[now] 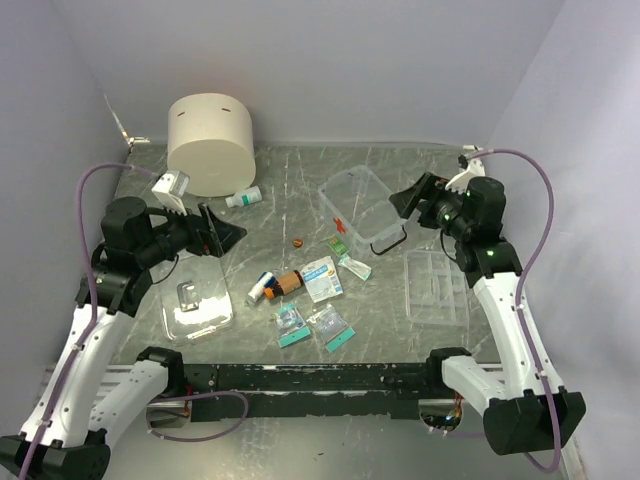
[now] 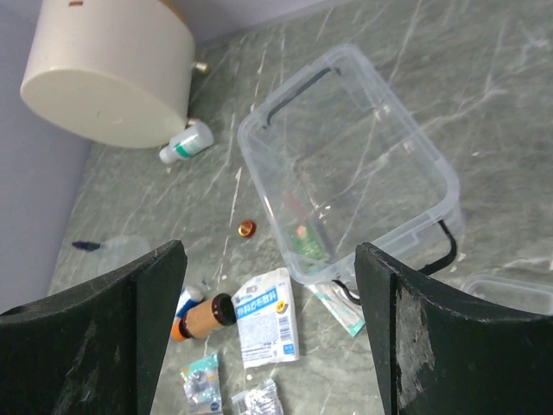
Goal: Organize the medicine kit
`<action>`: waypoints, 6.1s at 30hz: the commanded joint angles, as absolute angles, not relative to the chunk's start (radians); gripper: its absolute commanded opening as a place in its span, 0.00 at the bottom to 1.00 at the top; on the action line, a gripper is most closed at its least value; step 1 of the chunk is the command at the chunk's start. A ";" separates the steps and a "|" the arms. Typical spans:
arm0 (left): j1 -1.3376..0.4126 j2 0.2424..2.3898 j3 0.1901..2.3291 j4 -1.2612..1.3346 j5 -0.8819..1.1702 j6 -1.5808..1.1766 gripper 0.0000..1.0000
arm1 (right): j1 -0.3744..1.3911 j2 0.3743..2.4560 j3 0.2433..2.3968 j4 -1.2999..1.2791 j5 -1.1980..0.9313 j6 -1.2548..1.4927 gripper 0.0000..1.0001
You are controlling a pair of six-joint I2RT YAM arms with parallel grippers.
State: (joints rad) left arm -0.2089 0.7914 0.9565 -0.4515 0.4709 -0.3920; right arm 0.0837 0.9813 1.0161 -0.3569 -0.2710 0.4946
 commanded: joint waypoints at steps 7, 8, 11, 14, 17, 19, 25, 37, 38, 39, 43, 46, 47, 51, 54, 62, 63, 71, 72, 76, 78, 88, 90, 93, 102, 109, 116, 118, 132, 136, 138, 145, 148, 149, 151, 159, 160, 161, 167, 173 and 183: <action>-0.190 0.742 0.745 -0.118 0.645 -0.522 0.99 | 0.101 1.011 0.870 -0.128 -0.582 0.477 0.75; -0.190 0.739 0.726 -0.097 0.637 -0.525 0.99 | 0.117 1.012 0.865 -0.118 -0.581 0.465 0.75; -0.189 0.738 0.674 -0.028 0.606 -0.540 0.99 | 0.198 1.010 0.860 -0.092 -0.541 0.429 0.74; -0.188 0.750 0.639 0.034 0.591 -0.571 1.00 | 0.307 1.013 0.858 -0.075 -0.457 0.378 0.74; -0.189 0.764 0.611 0.078 0.569 -0.614 0.97 | 0.393 1.047 0.869 -0.076 -0.429 0.330 0.71; -0.189 0.770 0.603 0.096 0.558 -0.639 0.97 | 0.439 1.082 0.876 -0.069 -0.409 0.309 0.68; -0.193 0.777 0.584 0.084 0.440 -0.675 1.00 | 0.634 1.189 0.863 -0.035 -0.270 0.222 0.66; -0.193 0.758 0.664 0.056 0.221 -0.582 1.00 | 0.803 1.374 0.865 0.046 -0.219 -0.008 0.59; -0.193 0.752 0.677 0.049 0.200 -0.577 1.00 | 0.808 1.400 0.890 0.032 -0.215 -0.024 0.59; -0.193 0.747 0.691 0.037 0.180 -0.572 0.99 | 0.812 1.441 0.919 0.009 -0.210 -0.043 0.60; -0.193 0.732 0.744 -0.053 0.087 -0.543 0.96 | 0.840 1.538 1.011 -0.089 -0.199 -0.120 0.63; -0.193 0.715 0.779 -0.120 0.014 -0.534 0.97 | 0.864 1.600 1.077 -0.136 -0.202 -0.163 0.65; -0.193 0.712 0.796 -0.140 0.001 -0.527 0.97 | 0.873 1.625 1.099 -0.164 -0.206 -0.171 0.65; -0.193 0.705 0.840 -0.164 -0.005 -0.473 0.98 | 0.915 1.721 1.175 -0.250 -0.241 -0.207 0.65; -0.193 0.698 0.814 -0.146 -0.018 -0.474 0.99 | 0.949 1.781 1.225 -0.320 -0.235 -0.241 0.65; -0.193 0.706 0.782 -0.121 -0.002 -0.497 0.97 | 0.975 1.865 1.298 -0.419 -0.187 -0.293 0.65; -0.192 0.707 0.783 -0.122 -0.004 -0.497 0.97 | 0.977 1.870 1.303 -0.430 -0.185 -0.299 0.65; -0.192 0.718 0.775 -0.115 0.006 -0.505 0.96 | 0.981 1.923 1.351 -0.542 -0.164 -0.321 0.62; -0.190 0.718 0.775 -0.116 0.003 -0.506 0.96 | 0.982 1.932 1.355 -0.554 -0.149 -0.322 0.63; -0.189 0.719 0.775 -0.117 0.003 -0.507 0.96 | 0.985 1.979 1.376 -0.586 -0.092 -0.332 0.64; -0.187 0.721 0.774 -0.119 0.004 -0.507 0.96 | 0.986 1.984 1.384 -0.587 -0.077 -0.340 0.63; -0.182 0.722 0.761 -0.099 0.030 -0.515 0.95 | 0.986 1.954 1.372 -0.509 -0.058 -0.322 0.45; -0.181 0.724 0.758 -0.094 0.034 -0.519 0.95 | 0.987 1.928 1.355 -0.482 -0.061 -0.312 0.43; -0.179 0.726 0.756 -0.098 0.023 -0.531 0.97 | 0.987 1.857 1.315 -0.427 -0.053 -0.281 0.40; -0.179 0.744 0.735 -0.068 0.051 -0.578 1.00 | 0.971 1.501 1.031 -0.028 0.078 0.105 0.38; -0.179 0.774 0.750 -0.048 0.145 -0.553 0.94 | 0.832 1.383 0.976 -0.027 0.176 0.460 0.36; -0.179 0.843 0.753 -0.047 0.314 -0.577 0.92 | 0.753 1.401 0.954 -0.087 0.216 0.631 0.34; -0.181 0.887 0.762 -0.055 0.387 -0.589 0.91 | 0.731 1.408 0.943 -0.092 0.214 0.668 0.33; -0.250 1.046 0.765 0.038 0.495 -0.652 0.88 | 0.584 1.256 0.791 -0.176 0.308 0.684 0.32; -0.250 1.073 0.782 0.054 0.507 -0.621 0.88 | 0.550 1.238 0.807 -0.256 0.351 0.678 0.33; -0.250 1.094 0.806 0.036 0.512 -0.598 0.88 | 0.538 1.241 0.818 -0.282 0.369 0.687 0.33; -0.250 1.155 0.906 -0.061 0.493 -0.527 0.88 | 0.535 1.269 0.970 -0.362 0.266 0.730 0.35; -0.250 1.165 0.904 -0.071 0.486 -0.532 0.89 | 0.535 1.299 1.079 -0.400 0.260 0.810 0.35; -0.250 1.169 0.905 -0.079 0.486 -0.532 0.90 | 0.535 1.312 1.102 -0.393 0.261 0.829 0.36; -0.250 1.177 0.917 -0.122 0.441 -0.556 0.96 | 0.533 1.349 1.134 -0.367 0.295 0.861 0.37; -0.249 1.187 0.982 -0.302 0.378 -0.512 1.00 | 0.506 1.558 1.258 -0.318 0.525 0.915 0.37; -0.249 1.187 0.986 -0.308 0.384 -0.491 0.99 | 0.499 1.584 1.273 -0.312 0.519 0.913 0.37; -0.249 1.188 0.988 -0.310 0.393 -0.475 1.00 | 0.497 1.609 1.286 -0.305 0.508 0.910 0.37; -0.249 1.205 0.983 -0.301 0.442 -0.445 0.98 | 0.437 1.778 1.389 -0.327 0.439 0.950 0.36; -0.249 1.214 0.972 -0.278 0.485 -0.443 0.94 | 0.419 1.927 1.501 -0.410 0.339 0.997 0.34; -0.249 1.226 0.969 -0.269 0.487 -0.452 0.93 | 0.416 1.969 1.481 -0.382 0.138 0.948 0.35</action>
State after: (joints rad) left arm -0.2440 1.2201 0.9550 -0.2897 0.4553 -0.4595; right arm 0.4198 1.9484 1.4681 -0.3935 0.2451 0.9573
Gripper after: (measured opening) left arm 0.931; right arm 0.457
